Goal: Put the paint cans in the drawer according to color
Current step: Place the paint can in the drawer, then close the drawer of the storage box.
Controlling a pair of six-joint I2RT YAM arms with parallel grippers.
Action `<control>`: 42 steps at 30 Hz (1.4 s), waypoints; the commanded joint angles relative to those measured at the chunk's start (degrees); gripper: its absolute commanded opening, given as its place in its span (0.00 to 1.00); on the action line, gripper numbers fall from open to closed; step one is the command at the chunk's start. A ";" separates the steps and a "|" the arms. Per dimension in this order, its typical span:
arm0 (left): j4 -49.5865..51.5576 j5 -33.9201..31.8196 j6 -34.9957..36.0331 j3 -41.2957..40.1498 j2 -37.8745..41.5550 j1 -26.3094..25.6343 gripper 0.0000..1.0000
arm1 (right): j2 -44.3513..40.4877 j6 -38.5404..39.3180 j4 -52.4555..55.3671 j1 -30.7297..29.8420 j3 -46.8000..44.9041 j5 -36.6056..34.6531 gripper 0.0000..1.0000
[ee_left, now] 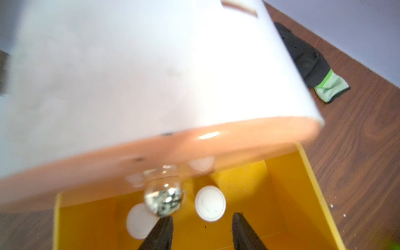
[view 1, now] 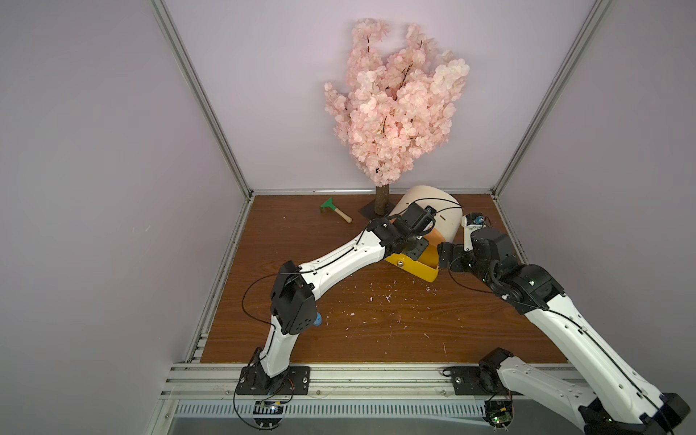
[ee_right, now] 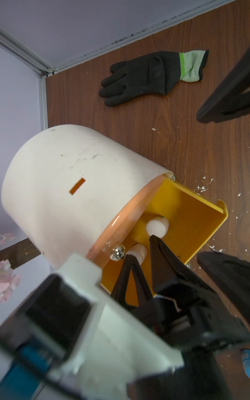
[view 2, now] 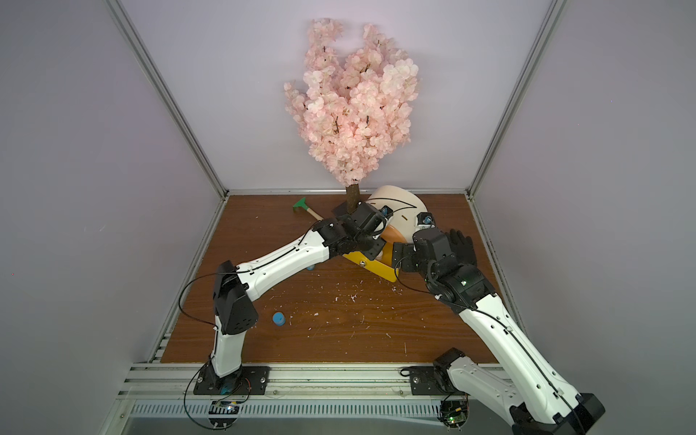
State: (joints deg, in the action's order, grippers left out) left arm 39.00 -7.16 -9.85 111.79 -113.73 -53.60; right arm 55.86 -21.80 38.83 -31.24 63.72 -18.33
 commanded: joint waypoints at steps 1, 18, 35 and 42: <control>-1.21 -4.82 -3.48 -0.44 6.35 -0.62 0.47 | 1.67 1.30 -3.85 0.28 2.51 2.50 0.99; -40.11 3.07 -11.71 -54.93 39.66 3.68 0.53 | 25.26 5.29 -12.61 17.73 26.03 20.98 0.99; -53.75 5.17 -10.91 -63.71 31.21 1.48 0.31 | 53.64 10.68 -3.70 25.71 52.16 32.12 0.99; -58.27 0.11 -7.85 -61.92 27.16 1.46 0.28 | 54.98 13.01 -2.59 25.53 51.57 35.62 0.98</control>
State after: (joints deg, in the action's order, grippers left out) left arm -15.42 -3.79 -19.88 47.92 -85.43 -51.72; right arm 112.22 -11.00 35.51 -5.32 113.78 14.04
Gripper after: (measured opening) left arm 0.279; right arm 0.984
